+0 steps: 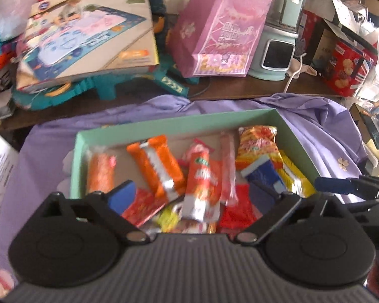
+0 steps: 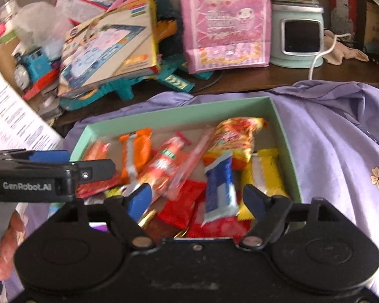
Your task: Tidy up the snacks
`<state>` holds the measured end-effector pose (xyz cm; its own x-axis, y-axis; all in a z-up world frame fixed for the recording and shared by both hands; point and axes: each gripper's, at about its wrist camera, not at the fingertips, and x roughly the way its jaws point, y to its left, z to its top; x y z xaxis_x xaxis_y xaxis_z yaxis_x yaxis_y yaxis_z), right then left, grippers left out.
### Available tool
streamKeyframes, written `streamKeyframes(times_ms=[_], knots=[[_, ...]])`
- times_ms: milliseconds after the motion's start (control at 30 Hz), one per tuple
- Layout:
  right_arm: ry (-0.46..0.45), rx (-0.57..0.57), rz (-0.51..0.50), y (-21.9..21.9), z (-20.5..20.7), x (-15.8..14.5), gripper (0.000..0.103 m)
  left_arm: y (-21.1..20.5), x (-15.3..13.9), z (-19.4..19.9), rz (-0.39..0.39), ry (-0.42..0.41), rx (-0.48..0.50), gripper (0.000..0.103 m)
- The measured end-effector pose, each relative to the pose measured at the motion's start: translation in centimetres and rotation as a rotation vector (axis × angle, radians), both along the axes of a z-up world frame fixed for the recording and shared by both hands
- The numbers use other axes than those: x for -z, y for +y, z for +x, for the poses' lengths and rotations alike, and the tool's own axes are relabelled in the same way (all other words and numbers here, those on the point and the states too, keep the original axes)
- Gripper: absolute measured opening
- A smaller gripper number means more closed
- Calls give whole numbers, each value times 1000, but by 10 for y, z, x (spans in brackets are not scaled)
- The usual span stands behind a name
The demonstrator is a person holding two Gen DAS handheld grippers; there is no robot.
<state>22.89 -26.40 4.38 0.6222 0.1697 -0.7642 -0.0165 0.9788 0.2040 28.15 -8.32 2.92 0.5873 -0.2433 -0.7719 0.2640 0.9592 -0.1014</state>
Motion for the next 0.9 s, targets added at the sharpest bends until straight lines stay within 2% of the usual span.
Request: streamKeyframes(times_ms=[100,200,367,467,533,633,733,800,900], knots=[[-8,-39,0,13,-16,-7,81,21,-7,-26,-3,-8,-4,101],[-16,-61,19,25,-35,-14,82,41,-8,-57,26,-12,10,101],[-13,-109,27,47,-61,-19,82,74,3,-108,56,-2,33,102],[21,-138,19,63,-70,-10,82,89,21,-128,91,15,42,103],[58,-151,42,71,-73,1,82,96,33,-139,79,42,56,103],[127,-178,95,85,-79,20,81,97,48,-156,76,35,92,103],[194,-206,111,100,-86,41,71,92,63,-165,82,41,138,103],[235,-219,124,107,-88,52,53,88,71,-168,85,51,168,103],[288,-218,137,114,-88,66,46,84,79,-169,79,57,187,103]])
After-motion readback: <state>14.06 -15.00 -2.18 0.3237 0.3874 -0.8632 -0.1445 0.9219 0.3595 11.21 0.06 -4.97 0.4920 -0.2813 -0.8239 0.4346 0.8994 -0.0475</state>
